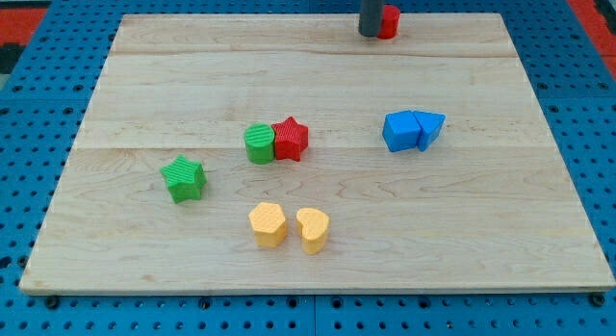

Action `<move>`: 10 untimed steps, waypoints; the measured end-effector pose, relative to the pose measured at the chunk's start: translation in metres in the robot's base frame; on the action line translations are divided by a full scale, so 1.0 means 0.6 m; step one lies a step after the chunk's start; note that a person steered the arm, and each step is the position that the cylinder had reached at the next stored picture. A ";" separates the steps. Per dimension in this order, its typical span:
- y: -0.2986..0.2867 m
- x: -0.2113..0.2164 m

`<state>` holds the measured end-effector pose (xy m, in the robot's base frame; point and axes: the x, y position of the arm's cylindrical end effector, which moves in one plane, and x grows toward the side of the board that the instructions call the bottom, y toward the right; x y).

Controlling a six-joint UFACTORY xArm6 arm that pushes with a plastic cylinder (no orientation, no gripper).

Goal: Move the red star towards the top right of the board

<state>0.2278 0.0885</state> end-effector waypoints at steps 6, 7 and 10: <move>0.015 0.166; -0.105 0.211; -0.193 0.392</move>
<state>0.4632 -0.0272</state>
